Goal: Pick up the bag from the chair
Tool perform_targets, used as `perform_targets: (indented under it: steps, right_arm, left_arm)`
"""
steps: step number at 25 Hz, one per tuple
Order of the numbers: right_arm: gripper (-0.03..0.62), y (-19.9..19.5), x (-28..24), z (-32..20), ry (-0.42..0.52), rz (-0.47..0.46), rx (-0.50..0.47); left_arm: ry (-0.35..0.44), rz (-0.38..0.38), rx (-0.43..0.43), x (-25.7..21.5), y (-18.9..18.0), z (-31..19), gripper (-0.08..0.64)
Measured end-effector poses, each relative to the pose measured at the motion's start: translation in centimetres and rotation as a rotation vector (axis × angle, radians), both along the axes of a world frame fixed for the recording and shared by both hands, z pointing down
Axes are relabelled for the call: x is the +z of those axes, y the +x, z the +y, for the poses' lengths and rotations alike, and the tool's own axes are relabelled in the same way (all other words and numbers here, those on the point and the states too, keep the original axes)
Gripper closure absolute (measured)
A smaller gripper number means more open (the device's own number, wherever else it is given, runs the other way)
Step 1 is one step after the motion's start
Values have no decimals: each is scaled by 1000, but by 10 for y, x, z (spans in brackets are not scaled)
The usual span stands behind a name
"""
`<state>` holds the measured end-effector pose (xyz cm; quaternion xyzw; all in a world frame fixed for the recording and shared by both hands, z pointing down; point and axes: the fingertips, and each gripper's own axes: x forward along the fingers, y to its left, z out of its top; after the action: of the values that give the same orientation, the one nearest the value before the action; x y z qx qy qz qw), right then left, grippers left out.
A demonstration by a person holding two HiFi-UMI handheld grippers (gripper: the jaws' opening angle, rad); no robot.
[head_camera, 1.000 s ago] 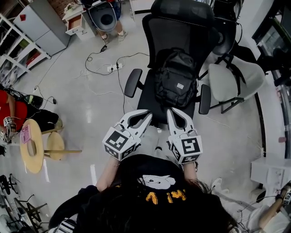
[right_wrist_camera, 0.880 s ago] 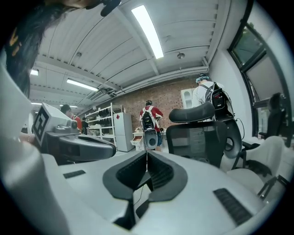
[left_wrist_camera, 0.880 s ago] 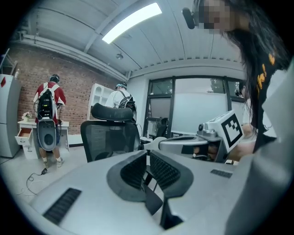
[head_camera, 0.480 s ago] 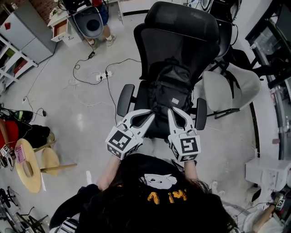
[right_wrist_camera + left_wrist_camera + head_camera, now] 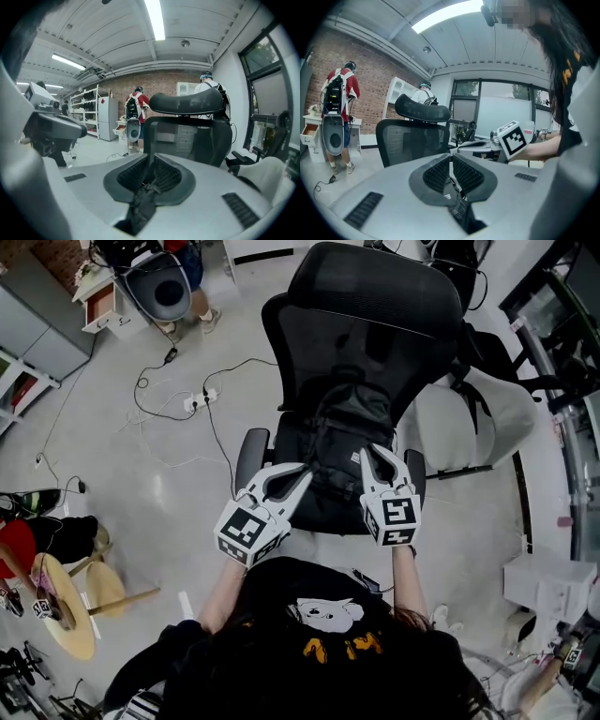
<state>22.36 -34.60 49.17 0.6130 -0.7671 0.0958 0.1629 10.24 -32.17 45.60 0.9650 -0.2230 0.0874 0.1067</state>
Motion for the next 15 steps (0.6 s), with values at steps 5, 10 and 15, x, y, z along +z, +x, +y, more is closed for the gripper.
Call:
perform_targets:
  steps: [5, 10, 15]
  right_arm:
    - [413, 31, 48, -45, -112, 125, -19]
    - [345, 54, 112, -86, -274, 360, -102]
    - [319, 71, 171, -118, -428, 559, -199]
  left_arm:
    - [-1, -13, 26, 9, 4, -18, 532]
    - [9, -35, 56, 14, 3, -33, 531]
    - [6, -50, 61, 18, 2, -46, 532]
